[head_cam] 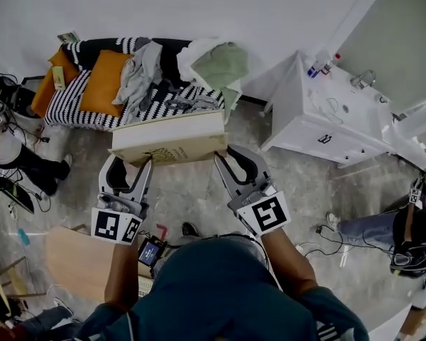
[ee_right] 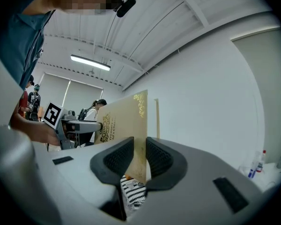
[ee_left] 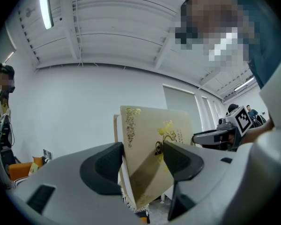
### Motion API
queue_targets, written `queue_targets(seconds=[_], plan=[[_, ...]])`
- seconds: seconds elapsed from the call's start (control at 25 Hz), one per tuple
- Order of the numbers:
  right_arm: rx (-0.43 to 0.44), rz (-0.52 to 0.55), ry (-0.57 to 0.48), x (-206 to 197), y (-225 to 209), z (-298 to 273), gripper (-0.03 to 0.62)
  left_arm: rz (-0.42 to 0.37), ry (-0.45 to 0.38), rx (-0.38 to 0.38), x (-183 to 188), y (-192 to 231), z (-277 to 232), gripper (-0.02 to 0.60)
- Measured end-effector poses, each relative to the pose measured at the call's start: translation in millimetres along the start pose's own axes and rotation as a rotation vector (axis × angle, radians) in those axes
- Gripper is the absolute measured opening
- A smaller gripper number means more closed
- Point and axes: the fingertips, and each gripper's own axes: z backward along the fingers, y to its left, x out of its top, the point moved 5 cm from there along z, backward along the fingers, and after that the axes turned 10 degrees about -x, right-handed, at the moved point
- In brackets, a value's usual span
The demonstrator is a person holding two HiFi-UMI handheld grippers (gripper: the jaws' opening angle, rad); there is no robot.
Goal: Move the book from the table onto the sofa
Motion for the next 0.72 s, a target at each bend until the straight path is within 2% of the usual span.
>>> queue_targets(seconds=[0.28, 0.44, 0.72], plan=[[-0.017, 0.013, 0.023, -8, 4, -45, 0.089, 0.018, -0.001, -0.014, -11, 45, -14, 0.27], [-0.007, 0.0, 0.028, -19, -15, -67, 0.089, 0.028, 0.01, 0.005, -24, 57, -35, 0.27], [0.066, -0.023, 0.024, -38, -68, -113, 0.089, 0.025, 0.035, 0.071, -36, 72, -92, 0.27]])
